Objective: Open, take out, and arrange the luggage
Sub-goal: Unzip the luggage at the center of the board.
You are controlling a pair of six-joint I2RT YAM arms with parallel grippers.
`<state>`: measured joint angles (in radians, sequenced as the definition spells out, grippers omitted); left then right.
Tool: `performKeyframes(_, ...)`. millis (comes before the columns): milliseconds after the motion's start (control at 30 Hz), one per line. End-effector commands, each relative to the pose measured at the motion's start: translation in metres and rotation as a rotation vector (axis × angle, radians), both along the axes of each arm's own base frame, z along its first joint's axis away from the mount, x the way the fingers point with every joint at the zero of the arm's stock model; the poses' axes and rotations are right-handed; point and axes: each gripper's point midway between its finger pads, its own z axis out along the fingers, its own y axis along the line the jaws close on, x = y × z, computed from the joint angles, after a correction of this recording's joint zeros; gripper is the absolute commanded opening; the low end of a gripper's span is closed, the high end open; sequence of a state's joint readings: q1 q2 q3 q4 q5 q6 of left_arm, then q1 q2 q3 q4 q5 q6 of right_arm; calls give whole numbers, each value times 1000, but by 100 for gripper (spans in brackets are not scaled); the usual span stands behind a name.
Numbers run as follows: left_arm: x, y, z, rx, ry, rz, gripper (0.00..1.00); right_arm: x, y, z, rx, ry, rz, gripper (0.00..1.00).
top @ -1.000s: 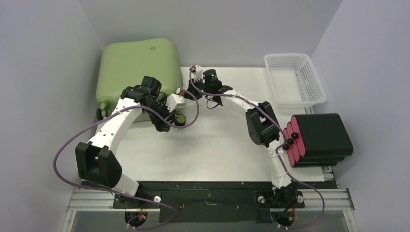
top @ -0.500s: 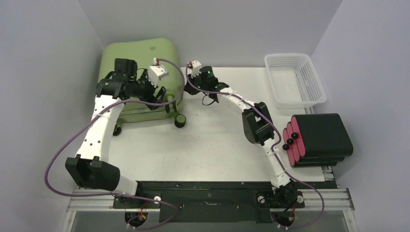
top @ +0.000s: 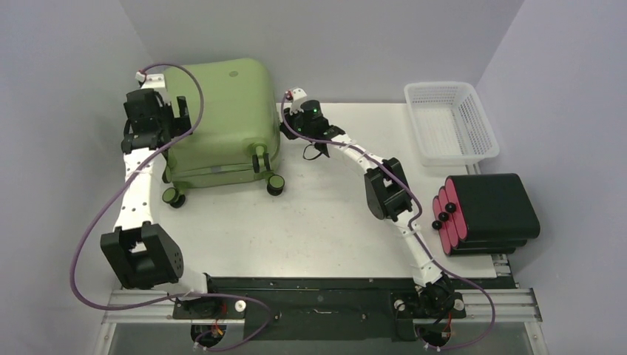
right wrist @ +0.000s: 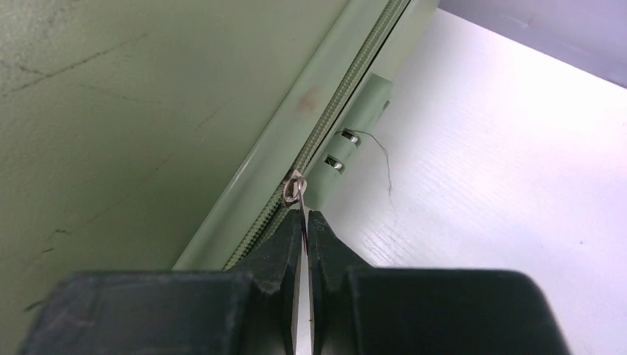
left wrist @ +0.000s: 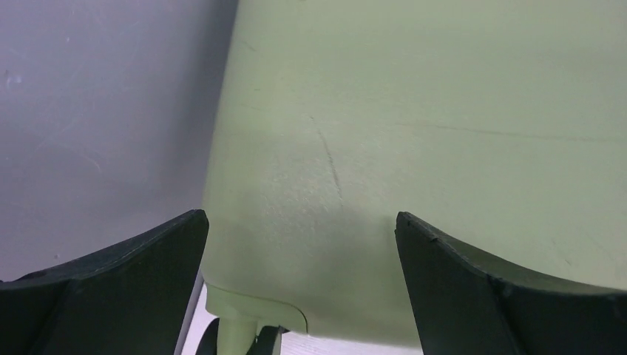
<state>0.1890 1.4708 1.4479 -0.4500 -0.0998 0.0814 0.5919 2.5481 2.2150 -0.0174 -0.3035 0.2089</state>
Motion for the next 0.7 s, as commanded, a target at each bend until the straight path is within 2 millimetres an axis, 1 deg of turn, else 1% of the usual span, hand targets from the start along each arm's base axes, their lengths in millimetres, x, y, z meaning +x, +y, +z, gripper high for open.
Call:
performKeyframes(0, 21, 29, 16, -46, -139, 194, 97, 59, -44, 62, 84, -166, -209, 0)
performKeyframes(33, 23, 30, 15, -49, -141, 199, 100, 59, -43, 63, 92, -161, -202, 0)
performKeyframes(67, 27, 33, 12, -57, -136, 223, 97, 59, -43, 64, 95, -161, -198, 0)
performKeyframes(133, 33, 42, 6, -70, -118, 264, 96, 57, -41, 65, 102, -152, -185, 0)
performKeyframes(167, 35, 48, 12, -70, -129, 290, 96, 56, -40, 65, 104, -148, -180, 0)
performKeyframes(200, 39, 55, -1, -89, -98, 316, 96, 55, -40, 65, 106, -146, -176, 0)
performKeyframes(233, 42, 60, 1, -97, -104, 327, 96, 55, -40, 64, 105, -143, -174, 0)
performKeyframes(267, 45, 70, -11, -118, -85, 355, 96, 54, -40, 64, 108, -143, -171, 0)
performKeyframes(300, 49, 74, -10, -133, -93, 358, 96, 53, -39, 63, 109, -140, -170, 0)
performKeyframes(333, 53, 82, -19, -152, -84, 372, 96, 53, -39, 63, 110, -140, -170, 0)
performKeyframes(367, 57, 86, -21, -173, -90, 362, 96, 53, -39, 61, 110, -139, -171, 0)
performKeyframes(400, 64, 90, -30, -188, -88, 360, 96, 54, -40, 62, 111, -139, -173, 0)
performKeyframes(433, 69, 92, -30, -207, -96, 342, 96, 54, -40, 63, 115, -140, -175, 0)
performKeyframes(467, 77, 94, -41, -222, -84, 332, 96, 55, -40, 61, 118, -138, -180, 0)
performKeyframes(500, 83, 93, -40, -240, -93, 301, 96, 56, -39, 63, 123, -140, -183, 0)
performKeyframes(533, 91, 93, -53, -256, -75, 286, 96, 57, -39, 63, 130, -138, -191, 0)
performKeyframes(567, 98, 89, -53, -280, -77, 238, 96, 58, -39, 62, 133, -139, -194, 0)
performKeyframes(600, 105, 86, -64, -299, -66, 204, 96, 59, -38, 62, 136, -140, -194, 0)
performKeyframes(633, 111, 76, -74, -329, -50, 149, 96, 60, -37, 64, 139, -144, -195, 0)
performKeyframes(667, 116, 73, -75, -340, -60, 122, 96, 60, -37, 65, 143, -147, -194, 0)
